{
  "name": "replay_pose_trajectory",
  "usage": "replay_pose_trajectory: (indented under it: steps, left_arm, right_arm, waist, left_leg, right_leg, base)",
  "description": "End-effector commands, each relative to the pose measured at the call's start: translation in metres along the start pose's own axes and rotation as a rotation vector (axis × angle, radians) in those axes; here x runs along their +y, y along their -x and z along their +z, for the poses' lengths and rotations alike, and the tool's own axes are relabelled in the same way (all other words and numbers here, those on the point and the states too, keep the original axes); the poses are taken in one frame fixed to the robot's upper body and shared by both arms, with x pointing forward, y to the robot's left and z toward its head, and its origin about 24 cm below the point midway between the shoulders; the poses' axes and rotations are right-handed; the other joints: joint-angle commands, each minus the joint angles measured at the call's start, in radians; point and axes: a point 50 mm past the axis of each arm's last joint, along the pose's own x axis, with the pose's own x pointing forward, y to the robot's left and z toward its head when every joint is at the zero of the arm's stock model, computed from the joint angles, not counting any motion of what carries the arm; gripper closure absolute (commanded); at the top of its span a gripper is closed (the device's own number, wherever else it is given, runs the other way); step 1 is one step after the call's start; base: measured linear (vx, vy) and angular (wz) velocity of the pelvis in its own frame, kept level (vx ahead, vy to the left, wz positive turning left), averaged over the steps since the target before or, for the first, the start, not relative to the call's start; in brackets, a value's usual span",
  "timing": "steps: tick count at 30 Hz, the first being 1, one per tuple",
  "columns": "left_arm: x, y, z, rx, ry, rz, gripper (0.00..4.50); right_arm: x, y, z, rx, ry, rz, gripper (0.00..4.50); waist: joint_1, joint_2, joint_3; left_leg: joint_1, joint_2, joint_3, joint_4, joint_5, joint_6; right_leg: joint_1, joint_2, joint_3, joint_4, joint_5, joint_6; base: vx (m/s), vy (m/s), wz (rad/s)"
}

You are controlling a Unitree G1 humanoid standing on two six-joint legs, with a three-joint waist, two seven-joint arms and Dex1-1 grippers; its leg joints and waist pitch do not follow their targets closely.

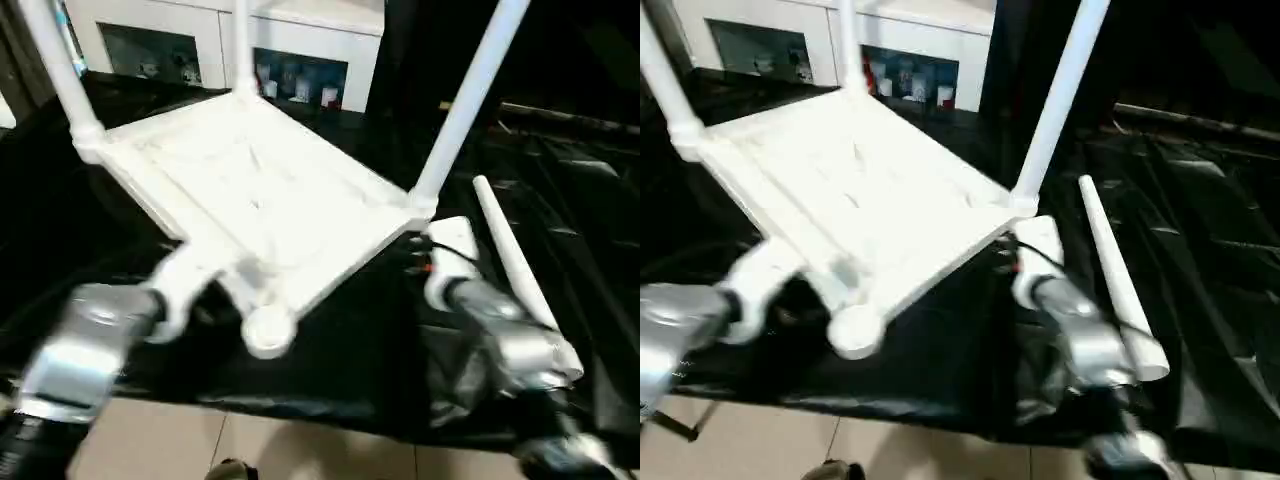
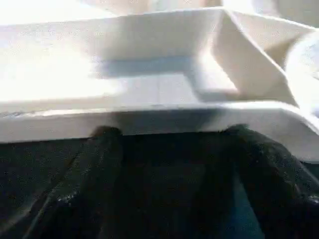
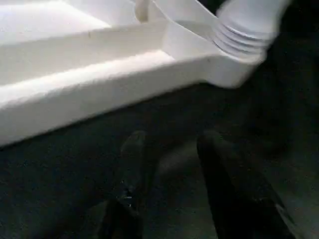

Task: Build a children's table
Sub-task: Rotate table base, then pick table leg

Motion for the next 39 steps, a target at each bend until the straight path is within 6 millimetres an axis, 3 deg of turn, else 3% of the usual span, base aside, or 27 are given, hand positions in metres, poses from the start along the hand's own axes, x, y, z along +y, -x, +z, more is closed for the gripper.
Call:
replay_pose_trajectory:
  steps: [1, 2, 3, 4, 5, 7, 10, 14, 15, 16, 18, 19, 20, 23, 24, 27, 28, 34, 39]
  left_arm:
    - [-0.007, -0.004, 0.01, -0.039, -0.033, -0.034, 0.24]
    - [-0.011, -0.008, 0.013, -0.051, -0.046, -0.049, 0.23]
    - [-0.016, -0.016, 0.019, -0.076, -0.055, -0.065, 0.16]
    - [-0.02, -0.02, 0.023, -0.09, -0.063, -0.076, 0.07]
    - [-0.024, -0.024, 0.026, -0.096, -0.083, -0.089, 0.07]
    - [-0.027, -0.026, 0.029, -0.101, -0.103, -0.103, 0.0]
    - [-0.031, -0.027, 0.035, -0.133, -0.102, -0.121, 0.0]
    - [-0.04, -0.027, 0.044, -0.21, -0.115, -0.173, 0.0]
    - [-0.04, -0.027, 0.044, -0.21, -0.115, -0.173, 0.0]
    - [-0.042, -0.026, 0.047, -0.242, -0.109, -0.197, 0.0]
    - [-0.043, -0.026, 0.047, -0.252, -0.111, -0.202, 0.0]
    - [-0.043, -0.025, 0.047, -0.251, -0.121, -0.204, 0.0]
    - [-0.042, -0.024, 0.047, -0.249, -0.124, -0.204, 0.0]
    - [-0.04, -0.019, 0.046, -0.25, -0.145, -0.209, 0.0]
    - [-0.039, -0.017, 0.046, -0.255, -0.143, -0.211, 0.0]
    - [-0.032, -0.007, 0.047, -0.268, -0.137, -0.219, 0.0]
    - [-0.03, -0.005, 0.047, -0.274, -0.136, -0.221, 0.0]
    - [-0.028, 0.001, 0.046, -0.286, -0.136, -0.234, 0.0]
    - [-0.029, 0.009, 0.055, -0.343, -0.119, -0.293, 0.0]
  right_arm:
    - [-0.003, 0.005, 0.003, 0.014, -0.007, -0.007, 2.83]
    - [-0.007, 0.01, 0.006, 0.018, -0.035, 0.007, 2.67]
    - [-0.019, 0.015, 0.011, 0.031, -0.048, -0.031, 2.57]
    - [-0.028, 0.019, 0.014, 0.043, -0.056, -0.065, 2.51]
    - [-0.041, 0.024, 0.017, 0.066, -0.057, -0.115, 2.51]
    - [-0.054, 0.03, 0.02, 0.106, -0.063, -0.15, 2.25]
    - [-0.068, 0.036, 0.022, 0.16, -0.082, -0.175, 2.04]
    - [-0.096, 0.047, 0.018, 0.283, -0.097, -0.215, 1.7]
    - [-0.096, 0.047, 0.018, 0.283, -0.097, -0.215, 1.67]
    - [-0.101, 0.048, 0.018, 0.318, -0.097, -0.219, 1.67]
    - [-0.102, 0.049, 0.018, 0.331, -0.103, -0.21, 1.36]
    - [-0.102, 0.049, 0.014, 0.38, -0.102, -0.175, 1.27]
    - [-0.102, 0.049, 0.013, 0.399, -0.101, -0.164, 1.18]
    - [-0.105, 0.049, 0.006, 0.453, -0.118, -0.144, 0.92]
    - [-0.105, 0.048, 0.005, 0.463, -0.128, -0.143, 0.84]
    - [-0.108, 0.046, -0.006, 0.517, -0.14, -0.144, 0.84]
    - [-0.109, 0.046, -0.009, 0.532, -0.138, -0.146, 0.84]
    - [-0.108, 0.044, -0.022, 0.589, -0.163, -0.12, 0.84]
    - [-0.109, 0.043, -0.033, 0.623, -0.191, -0.108, 1.38]
  waist:
    - [-0.007, 0.019, -0.064]
    - [-0.01, 0.024, -0.064]
    - [-0.013, 0.039, -0.065]
    - [-0.013, 0.039, -0.065]
    - [-0.01, 0.03, -0.067]
    - [-0.01, 0.03, -0.069]
    - [-0.009, 0.032, -0.069]
    - [-0.008, 0.021, -0.069]
    - [-0.008, 0.023, -0.07]
    - [-0.007, 0.019, -0.069]
    - [-0.006, 0.02, -0.067]
    - [-0.005, 0.014, -0.069]
    - [-0.004, 0.016, -0.068]
    - [-0.004, 0.008, -0.068]
    - [-0.003, 0.009, -0.068]
    - [-0.001, 0.009, -0.069]
    - [-0.002, 0.003, -0.069]
    - [-0.001, 0.005, -0.066]
    - [0.0, 0.0, -0.064]
  left_leg:
    - [0.048, 0.051, -0.041, -0.081, -0.295, -0.112]
    - [0.046, 0.05, -0.042, -0.081, -0.302, -0.109]
    - [0.054, 0.05, -0.041, -0.079, -0.312, -0.115]
    - [0.054, 0.05, -0.041, -0.079, -0.312, -0.115]
    - [0.051, 0.048, -0.04, -0.074, -0.289, -0.106]
    - [0.041, 0.046, -0.039, -0.07, -0.233, -0.083]
    - [0.043, 0.046, -0.037, -0.066, -0.197, -0.063]
    - [0.043, 0.049, -0.035, -0.061, -0.179, -0.041]
    - [0.045, 0.049, -0.035, -0.06, -0.18, -0.04]
    - [0.044, 0.049, -0.034, -0.059, -0.177, -0.036]
    - [0.044, 0.05, -0.033, -0.058, -0.18, -0.036]
    - [0.044, 0.05, -0.034, -0.057, -0.18, -0.032]
    - [0.044, 0.051, -0.033, -0.056, -0.175, -0.026]
    - [0.042, 0.051, -0.032, -0.054, -0.155, -0.02]
    - [0.042, 0.051, -0.032, -0.054, -0.154, -0.019]
    - [0.043, 0.05, -0.031, -0.051, -0.141, -0.023]
    - [0.043, 0.05, -0.029, -0.051, -0.141, -0.022]
    - [0.043, 0.051, -0.03, -0.052, -0.164, -0.031]
    - [0.043, 0.051, -0.03, -0.051, -0.196, -0.047]
  right_leg:
    - [0.011, -0.043, 0.038, -0.071, -0.139, -0.133]
    - [0.012, -0.042, 0.038, -0.074, -0.151, -0.131]
    - [0.008, -0.038, 0.039, -0.077, -0.138, -0.131]
    - [0.008, -0.038, 0.039, -0.077, -0.138, -0.131]
    - [0.013, -0.038, 0.039, -0.074, -0.112, -0.141]
    - [0.021, -0.041, 0.039, -0.069, -0.085, -0.153]
    - [0.022, -0.041, 0.039, -0.069, -0.07, -0.168]
    - [0.025, -0.044, 0.037, -0.071, -0.084, -0.194]
    - [0.025, -0.044, 0.037, -0.07, -0.087, -0.198]
    - [0.025, -0.045, 0.037, -0.071, -0.092, -0.201]
    - [0.023, -0.045, 0.037, -0.072, -0.107, -0.202]
    - [0.025, -0.046, 0.037, -0.071, -0.111, -0.201]
    - [0.025, -0.048, 0.038, -0.072, -0.112, -0.203]
    - [0.025, -0.047, 0.037, -0.07, -0.112, -0.203]
    - [0.025, -0.048, 0.037, -0.069, -0.113, -0.205]
    - [0.024, -0.047, 0.036, -0.066, -0.107, -0.219]
    - [0.024, -0.046, 0.036, -0.067, -0.106, -0.221]
    - [0.022, -0.048, 0.037, -0.067, -0.141, -0.211]
    - [0.018, -0.05, 0.037, -0.071, -0.194, -0.205]
  base:
    - [0.0, 0.0, 0.0]
    - [0.0, 0.0, 0.0]
    - [0.0, 0.0, 0.0]
    - [0.0, 0.0, 0.0]
    - [0.0, 0.0, 0.0]
    - [0.0, 0.0, 0.0]
    - [0.0, 0.0, 0.0]
    - [0.0, 0.0, 0.0]
    - [0.0, 0.0, 0.0]
    - [0.0, 0.0, 0.0]
    - [0.0, 0.0, 0.0]
    - [0.0, 0.0, 0.0]
    - [0.0, 0.0, 0.0]
    - [0.0, 0.0, 0.0]
    - [0.0, 0.0, 0.0]
    - [0.0, 0.0, 0.0]
    - [0.0, 0.0, 0.0]
    - [0.0, 0.0, 0.0]
    - [0.0, 0.0, 0.0]
